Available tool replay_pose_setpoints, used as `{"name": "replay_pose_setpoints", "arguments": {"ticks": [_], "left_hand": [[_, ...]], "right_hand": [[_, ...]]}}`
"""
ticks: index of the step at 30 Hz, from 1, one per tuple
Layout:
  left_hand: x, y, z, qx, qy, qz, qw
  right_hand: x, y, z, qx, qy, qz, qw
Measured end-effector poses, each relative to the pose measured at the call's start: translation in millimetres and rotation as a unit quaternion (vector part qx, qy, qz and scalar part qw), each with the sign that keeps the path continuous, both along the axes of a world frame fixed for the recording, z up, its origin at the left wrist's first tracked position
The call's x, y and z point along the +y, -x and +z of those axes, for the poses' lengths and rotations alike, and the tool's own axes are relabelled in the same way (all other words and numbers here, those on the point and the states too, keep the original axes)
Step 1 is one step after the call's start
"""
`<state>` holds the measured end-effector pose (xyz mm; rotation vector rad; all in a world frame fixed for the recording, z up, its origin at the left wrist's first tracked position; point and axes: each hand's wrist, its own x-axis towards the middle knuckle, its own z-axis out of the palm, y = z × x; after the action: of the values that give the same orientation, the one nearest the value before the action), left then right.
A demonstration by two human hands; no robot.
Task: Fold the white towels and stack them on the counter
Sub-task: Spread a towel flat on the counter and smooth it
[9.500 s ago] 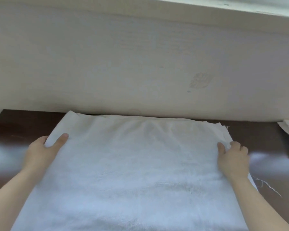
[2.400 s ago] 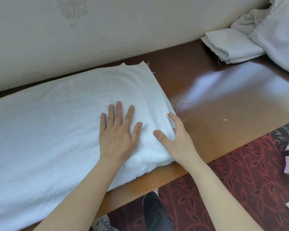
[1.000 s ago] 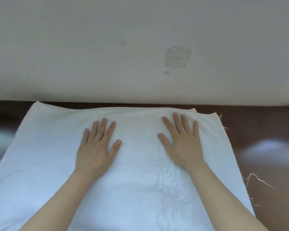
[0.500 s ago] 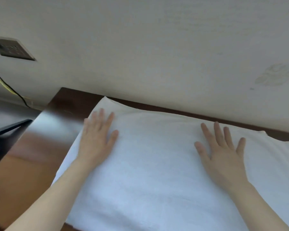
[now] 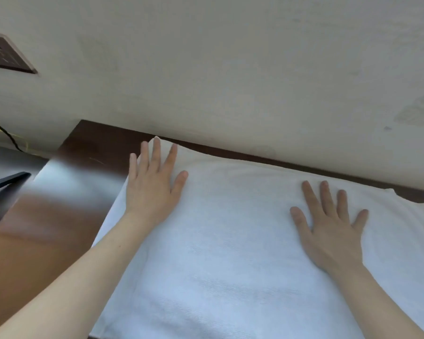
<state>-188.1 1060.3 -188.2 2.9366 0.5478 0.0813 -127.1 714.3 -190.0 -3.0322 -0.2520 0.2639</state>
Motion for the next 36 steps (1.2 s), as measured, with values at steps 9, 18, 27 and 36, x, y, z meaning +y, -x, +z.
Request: {"name": "replay_pose_setpoints", "arguments": {"ticks": [9, 18, 27, 36], "left_hand": [[34.0, 28.9, -9.7, 0.073, 0.002, -0.042, 0.996], [-14.6, 159.3, -2.8, 0.104, 0.023, -0.034, 0.994], [-107.3, 138.2, 3.4, 0.088, 0.057, -0.096, 0.990], [-73.1, 142.7, -2.0, 0.121, 0.019, -0.054, 0.991]], "right_hand": [[-1.9, -4.3, -1.2, -0.003, 0.007, 0.013, 1.000], [-5.2, -1.1, -1.2, -0.009, -0.013, 0.030, 0.999], [9.8, 38.4, 15.4, 0.008, -0.071, 0.048, 0.996], [-61.0, 118.7, 0.2, 0.021, 0.025, -0.032, 0.999]]}}
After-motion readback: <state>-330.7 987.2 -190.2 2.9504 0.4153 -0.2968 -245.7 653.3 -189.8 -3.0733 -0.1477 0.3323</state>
